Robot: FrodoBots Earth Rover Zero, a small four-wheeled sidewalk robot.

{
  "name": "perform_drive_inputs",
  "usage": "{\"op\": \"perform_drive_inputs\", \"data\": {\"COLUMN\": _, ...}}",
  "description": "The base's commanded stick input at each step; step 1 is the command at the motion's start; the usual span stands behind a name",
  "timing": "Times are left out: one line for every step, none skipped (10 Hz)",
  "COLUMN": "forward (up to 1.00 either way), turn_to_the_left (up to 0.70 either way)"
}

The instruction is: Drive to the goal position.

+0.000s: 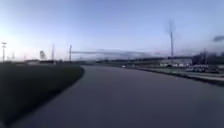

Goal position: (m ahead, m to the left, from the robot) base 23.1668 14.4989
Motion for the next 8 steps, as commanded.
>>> {"op": "perform_drive_inputs", "data": {"forward": 1.0, "turn_to_the_left": 0.01}}
{"op": "perform_drive_inputs", "data": {"forward": 1.0, "turn_to_the_left": 0.01}}
{"op": "perform_drive_inputs", "data": {"forward": 1.0, "turn_to_the_left": 0.01}}
{"op": "perform_drive_inputs", "data": {"forward": 1.0, "turn_to_the_left": 0.32}}
{"op": "perform_drive_inputs", "data": {"forward": 1.0, "turn_to_the_left": 0.18}}
{"op": "perform_drive_inputs", "data": {"forward": 1.0, "turn_to_the_left": 0.03}}
{"op": "perform_drive_inputs", "data": {"forward": 1.0, "turn_to_the_left": 0.05}}
{"op": "perform_drive_inputs", "data": {"forward": 1.0, "turn_to_the_left": 0.07}}
